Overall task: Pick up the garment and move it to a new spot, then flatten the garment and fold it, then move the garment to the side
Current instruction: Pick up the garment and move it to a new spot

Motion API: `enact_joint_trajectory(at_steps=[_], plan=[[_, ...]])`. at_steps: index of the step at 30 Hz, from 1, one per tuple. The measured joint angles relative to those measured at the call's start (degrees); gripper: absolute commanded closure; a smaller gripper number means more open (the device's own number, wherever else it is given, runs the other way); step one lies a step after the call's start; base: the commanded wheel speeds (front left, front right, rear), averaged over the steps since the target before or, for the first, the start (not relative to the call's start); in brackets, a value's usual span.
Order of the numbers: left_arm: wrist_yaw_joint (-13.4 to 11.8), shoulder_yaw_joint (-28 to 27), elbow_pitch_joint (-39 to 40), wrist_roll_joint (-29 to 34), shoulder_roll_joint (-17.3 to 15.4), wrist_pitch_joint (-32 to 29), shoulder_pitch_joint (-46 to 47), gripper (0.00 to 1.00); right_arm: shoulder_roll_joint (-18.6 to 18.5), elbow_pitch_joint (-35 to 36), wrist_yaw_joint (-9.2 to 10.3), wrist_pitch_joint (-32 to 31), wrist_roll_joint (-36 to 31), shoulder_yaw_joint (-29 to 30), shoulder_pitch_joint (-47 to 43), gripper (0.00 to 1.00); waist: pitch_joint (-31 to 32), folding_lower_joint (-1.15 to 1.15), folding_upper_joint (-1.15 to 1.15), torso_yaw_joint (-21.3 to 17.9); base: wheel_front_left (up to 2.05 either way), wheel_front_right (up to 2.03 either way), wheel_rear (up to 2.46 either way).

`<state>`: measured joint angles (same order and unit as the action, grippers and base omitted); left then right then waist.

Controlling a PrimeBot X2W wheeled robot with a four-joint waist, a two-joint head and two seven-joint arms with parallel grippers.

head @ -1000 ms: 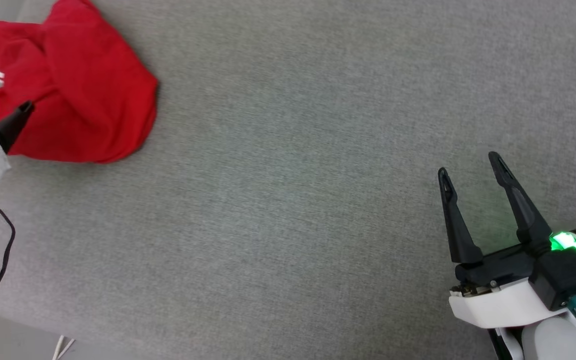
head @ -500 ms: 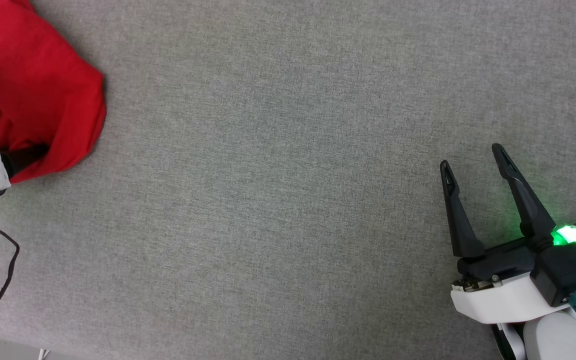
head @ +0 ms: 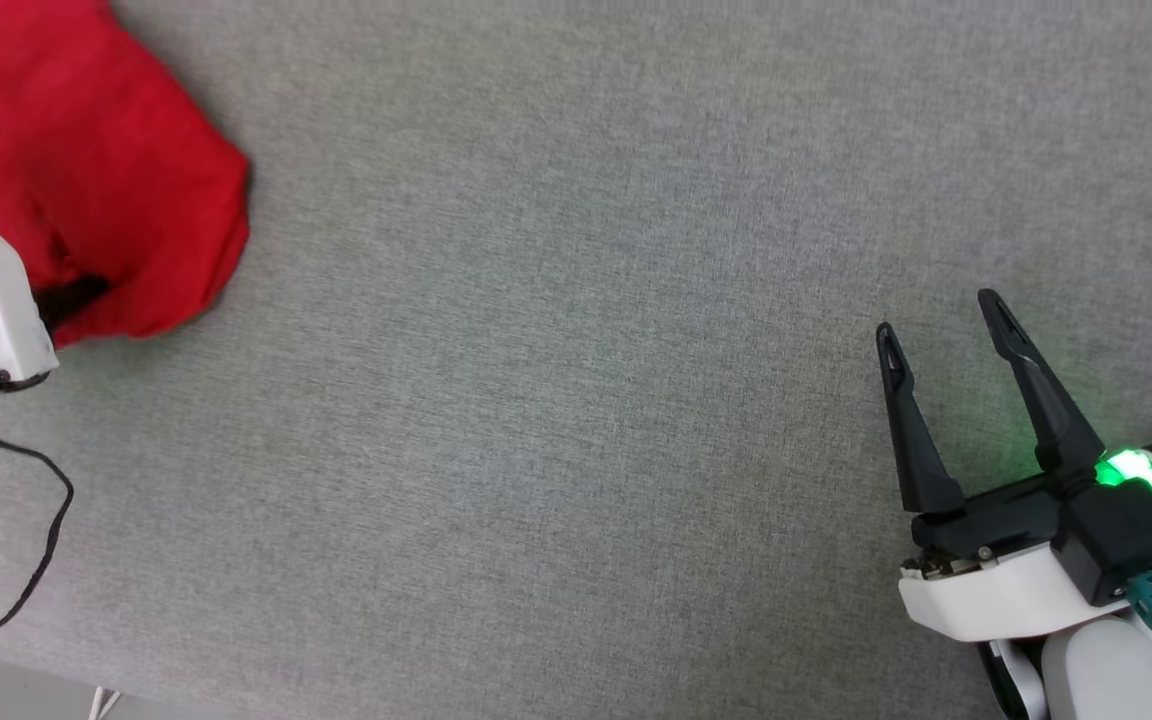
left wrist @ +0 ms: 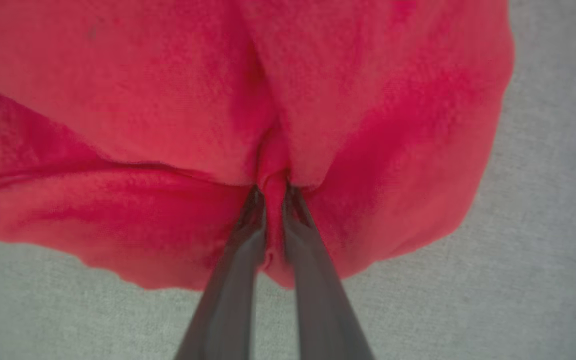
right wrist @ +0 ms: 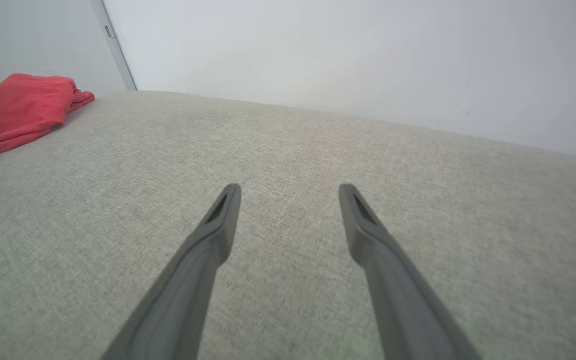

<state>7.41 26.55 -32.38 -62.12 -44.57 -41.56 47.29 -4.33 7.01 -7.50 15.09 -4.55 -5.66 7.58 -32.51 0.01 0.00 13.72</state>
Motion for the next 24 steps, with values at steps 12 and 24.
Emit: enact_joint_trajectory(at_steps=[12,24], plan=[[0.0,4.8,8.8,3.1,-3.4,18.4,1.0,1.0,0.6,-2.6,-0.01,0.0,2.0,-0.5,-2.2,0.0,10.2,0.0,0.0,0.4,0.0,0.0,0.0],[-0.7,8.0,19.3,8.2,-1.2,25.7,7.1,1.0,1.3,-4.2,-0.01,0.0,4.9,-1.0,-6.1,0.0,21.2,-0.02,0.0,-2.0,0.0,0.0,0.0]])
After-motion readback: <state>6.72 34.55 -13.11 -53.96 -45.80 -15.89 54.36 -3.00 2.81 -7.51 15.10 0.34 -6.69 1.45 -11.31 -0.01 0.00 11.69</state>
